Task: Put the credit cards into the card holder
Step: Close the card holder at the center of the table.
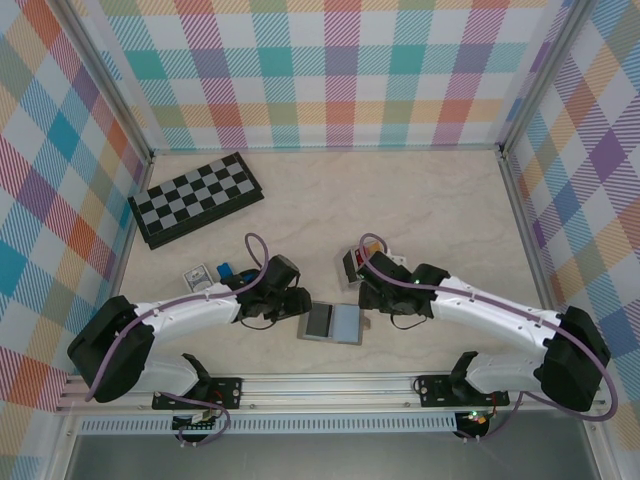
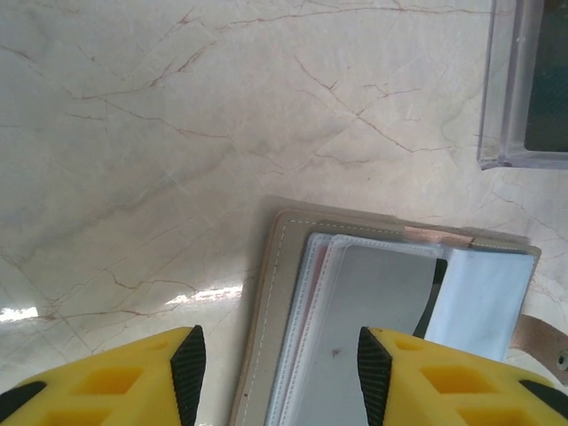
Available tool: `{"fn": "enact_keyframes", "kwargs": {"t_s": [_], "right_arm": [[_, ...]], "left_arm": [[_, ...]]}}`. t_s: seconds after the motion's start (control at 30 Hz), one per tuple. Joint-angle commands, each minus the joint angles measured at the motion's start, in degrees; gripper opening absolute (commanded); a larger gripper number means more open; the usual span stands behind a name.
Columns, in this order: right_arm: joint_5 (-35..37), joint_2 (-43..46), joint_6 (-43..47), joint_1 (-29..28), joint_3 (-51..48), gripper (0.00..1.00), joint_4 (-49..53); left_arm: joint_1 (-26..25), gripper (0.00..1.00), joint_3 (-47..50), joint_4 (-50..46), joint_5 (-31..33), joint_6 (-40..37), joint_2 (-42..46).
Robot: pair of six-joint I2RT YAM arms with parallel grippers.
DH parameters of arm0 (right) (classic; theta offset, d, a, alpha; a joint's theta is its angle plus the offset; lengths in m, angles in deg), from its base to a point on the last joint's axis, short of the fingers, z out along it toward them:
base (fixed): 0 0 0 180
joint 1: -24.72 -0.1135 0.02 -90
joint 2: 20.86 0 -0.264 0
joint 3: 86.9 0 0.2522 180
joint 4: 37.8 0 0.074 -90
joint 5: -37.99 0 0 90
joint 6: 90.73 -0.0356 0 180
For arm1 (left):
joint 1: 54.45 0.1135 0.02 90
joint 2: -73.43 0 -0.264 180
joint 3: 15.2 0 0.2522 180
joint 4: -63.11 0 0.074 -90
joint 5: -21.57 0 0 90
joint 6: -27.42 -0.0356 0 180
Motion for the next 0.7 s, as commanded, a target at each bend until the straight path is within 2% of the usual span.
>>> {"fn": "enact_keyframes", "kwargs": {"t_s": [0.0, 0.27, 0.43, 0.67], "right_arm": [[-1.5, 0.9, 2.1, 1.1, 1.0, 0.67, 1.7], [-15.5, -4.7, 2.4, 1.6, 0.4, 0.66, -3.2], [-18.8, -10.1, 1.7, 0.7, -0.2, 0.67, -5.5], [-15.9, -14.0, -1.4, -0.5, -0.3, 0.64, -3.5]], "left_arm": [[1.4, 0.52, -2.1, -1.0, -1.3, -1.0, -1.0], [2.8, 0.56, -1.6, 0.4, -5.4, -0.8, -2.6], [2.9, 0.58, -0.8, 3.4, -8.0, -0.2, -3.4], [2.8, 0.59, -1.2, 3.0, -10.5, -0.7, -6.4]]}}
